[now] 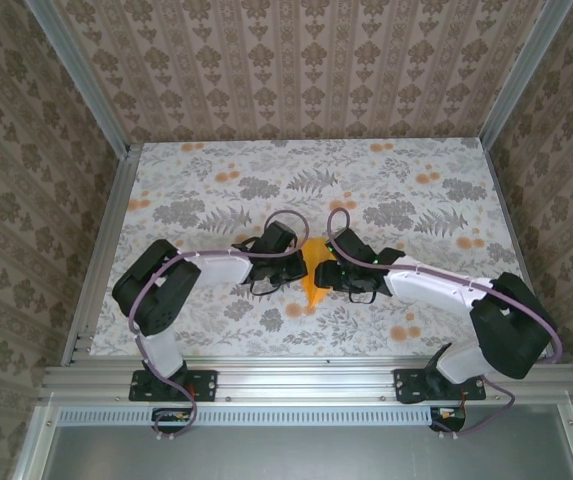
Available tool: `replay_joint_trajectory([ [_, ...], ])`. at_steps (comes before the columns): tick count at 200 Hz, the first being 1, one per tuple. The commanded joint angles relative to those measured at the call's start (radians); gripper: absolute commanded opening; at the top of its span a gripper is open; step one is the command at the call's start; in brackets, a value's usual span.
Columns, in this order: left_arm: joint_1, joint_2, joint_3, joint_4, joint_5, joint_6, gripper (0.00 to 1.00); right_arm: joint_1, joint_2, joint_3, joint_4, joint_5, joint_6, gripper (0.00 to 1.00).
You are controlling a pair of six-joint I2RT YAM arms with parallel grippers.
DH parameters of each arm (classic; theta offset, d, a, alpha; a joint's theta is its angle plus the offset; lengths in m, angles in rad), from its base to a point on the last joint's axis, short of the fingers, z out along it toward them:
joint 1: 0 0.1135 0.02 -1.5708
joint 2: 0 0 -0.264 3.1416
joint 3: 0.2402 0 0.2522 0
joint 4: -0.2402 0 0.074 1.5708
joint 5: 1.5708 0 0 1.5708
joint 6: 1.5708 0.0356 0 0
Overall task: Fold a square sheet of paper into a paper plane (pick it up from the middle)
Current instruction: Move a paper plane to the center of the table.
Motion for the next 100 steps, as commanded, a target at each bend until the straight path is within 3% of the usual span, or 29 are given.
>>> replay_joint_trajectory([
  [1,0.011,-0.030,-0.036,0.025,-0.006,-0.044,0.00,-0.016,0.034,0.023,-0.022,0.012,-0.010,0.60],
  [49,0.016,-0.021,-0.030,0.014,0.018,-0.019,0.00,-0.109,0.087,-0.017,0.101,-0.159,-0.089,0.72],
  [78,0.015,-0.012,-0.018,0.010,0.033,-0.008,0.00,-0.148,0.121,-0.025,0.177,-0.265,-0.110,0.71],
  [100,0.015,-0.011,-0.012,0.001,0.031,-0.005,0.00,-0.152,0.155,-0.017,0.173,-0.270,-0.114,0.70],
])
